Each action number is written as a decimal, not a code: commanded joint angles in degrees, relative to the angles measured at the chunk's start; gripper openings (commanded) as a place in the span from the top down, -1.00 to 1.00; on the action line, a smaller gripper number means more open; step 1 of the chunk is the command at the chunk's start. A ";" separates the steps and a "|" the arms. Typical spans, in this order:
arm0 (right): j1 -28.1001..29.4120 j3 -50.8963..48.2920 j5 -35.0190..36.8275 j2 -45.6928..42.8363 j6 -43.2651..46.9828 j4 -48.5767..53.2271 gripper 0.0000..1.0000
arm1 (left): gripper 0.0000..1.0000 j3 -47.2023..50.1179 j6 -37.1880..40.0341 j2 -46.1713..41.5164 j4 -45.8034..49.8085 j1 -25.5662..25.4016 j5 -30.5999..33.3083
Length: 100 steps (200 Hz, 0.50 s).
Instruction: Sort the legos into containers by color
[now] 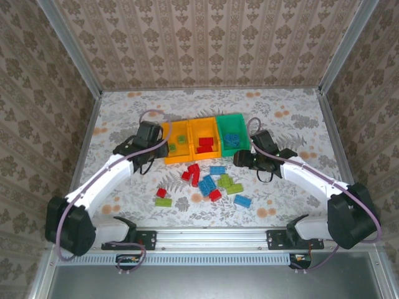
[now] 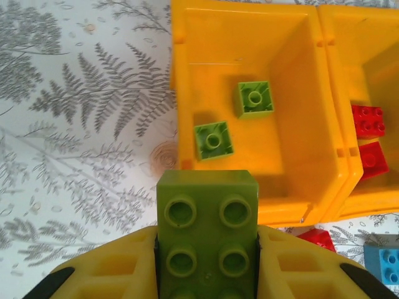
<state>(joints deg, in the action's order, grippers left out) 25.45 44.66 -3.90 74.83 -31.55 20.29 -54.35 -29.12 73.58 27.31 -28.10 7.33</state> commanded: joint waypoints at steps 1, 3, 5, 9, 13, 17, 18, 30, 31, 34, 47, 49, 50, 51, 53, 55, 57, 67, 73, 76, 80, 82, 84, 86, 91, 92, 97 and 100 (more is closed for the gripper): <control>1.85 -1.91 -0.86 -2.74 3.21 4.98 -0.45 | 0.49 -4.35 3.92 6.03 -1.34 -0.20 -2.99; 1.94 -2.09 -0.72 -2.86 3.13 5.43 -0.45 | 0.49 -4.82 3.99 6.64 -1.48 -0.20 -3.13; 2.07 -2.23 -0.57 -2.96 2.98 5.85 -0.46 | 0.49 -5.27 4.08 7.38 -1.52 -0.20 -3.16; 2.26 -2.57 -0.27 -3.21 2.51 6.50 -0.47 | 0.48 -6.08 4.32 8.43 -1.72 -0.21 -3.61; 2.43 -2.98 -0.19 -3.53 1.86 6.95 -0.47 | 0.48 -6.88 4.59 9.56 -1.95 -0.23 -3.89; 2.61 -3.43 -0.32 -3.82 1.20 7.11 -0.47 | 0.48 -7.80 4.81 10.70 -2.08 -0.28 -4.07; 2.64 -3.57 -0.36 -3.90 0.95 7.07 -0.47 | 0.48 -8.02 4.88 10.97 -2.08 -0.24 -4.12; 3.53 -5.15 -1.03 -5.03 -1.23 6.35 -0.48 | 0.48 -10.36 5.51 14.07 -2.26 -0.25 -4.60; 3.63 -5.26 -1.07 -5.12 -1.45 6.30 -0.48 | 0.48 -10.57 5.58 14.32 -2.22 -0.23 -4.61; 4.01 -5.62 -1.08 -5.39 -2.11 6.06 -0.48 | 0.48 -11.01 5.72 14.90 -2.20 -0.27 -4.61; 5.86 -6.67 -0.93 -6.07 -4.77 4.69 -0.48 | 0.47 -13.14 6.12 17.67 -2.42 -0.12 -4.61; 6.24 -6.71 -0.93 -6.13 -5.08 4.50 -0.48 | 0.45 -13.35 6.17 18.07 -2.43 -0.05 -4.65; 6.39 -6.75 -0.89 -6.16 -5.22 4.36 -0.48 | 0.45 -13.51 6.18 18.21 -2.44 -0.04 -4.67; 6.55 -6.77 -0.87 -6.13 -5.38 4.25 -0.48 | 0.44 -13.64 6.22 18.37 -2.44 -0.03 -4.69; 6.94 -6.71 -0.89 -6.06 -5.54 4.06 -0.48 | 0.43 -13.85 6.26 18.75 -2.44 0.01 -4.72; 7.34 -6.63 -0.84 -5.98 -5.72 3.94 -0.48 | 0.42 -14.14 6.27 19.09 -2.50 0.05 -4.75; 7.77 -6.57 -0.73 -5.89 -5.85 3.85 -0.48 | 0.40 -14.37 6.27 19.46 -2.52 -0.01 -4.71; 9.77 -5.70 0.20 -5.11 -6.32 3.88 -0.49 | 0.35 -15.28 6.11 20.89 -2.51 0.22 -4.73; 10.84 -4.96 0.75 -4.36 -6.55 4.09 -0.50 | 0.29 -15.76 6.09 21.57 -2.59 0.17 -4.70; 11.33 -4.55 1.07 -3.86 -6.59 4.20 -0.49 | 0.26 -15.93 5.99 21.97 -2.63 0.22 -4.72; 12.12 -3.96 1.42 -3.32 -6.59 4.39 -0.49 | 0.22 -16.11 5.99 22.31 -2.76 0.16 -4.70; 12.44 -3.64 1.57 -2.94 -6.66 4.47 -0.50 | 0.20 -16.13 5.89 22.48 -2.83 0.22 -4.70; 12.72 -3.38 1.71 -2.58 -6.68 4.55 -0.50 | 0.19 -16.18 5.78 22.61 -2.91 0.23 -4.72; 13.01 -3.14 1.77 -2.23 -6.64 4.64 -0.50 | 0.17 -16.22 5.75 22.71 -2.95 0.23 -4.70; 13.69 -2.31 2.07 -1.24 -6.60 4.94 -0.50 | 0.13 -16.23 5.62 22.92 -3.09 0.21 -4.81; 13.76 -2.17 2.11 -1.07 -6.60 4.94 -0.50 | 0.12 -16.23 5.59 22.92 -3.07 0.22 -4.84; 14.50 -1.33 2.40 -0.11 -6.59 5.33 -0.50 | 0.06 -16.32 5.38 23.05 -3.09 0.21 -4.83; 14.92 -0.81 2.48 0.53 -6.59 5.61 -0.50 | 0.03 -16.32 5.32 23.09 -3.13 0.22 -4.79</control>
<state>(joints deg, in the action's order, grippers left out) 37.71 39.88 -3.42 71.75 -36.29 24.45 -68.88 -24.16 95.79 24.60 -28.08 3.29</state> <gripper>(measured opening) 0.747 0.442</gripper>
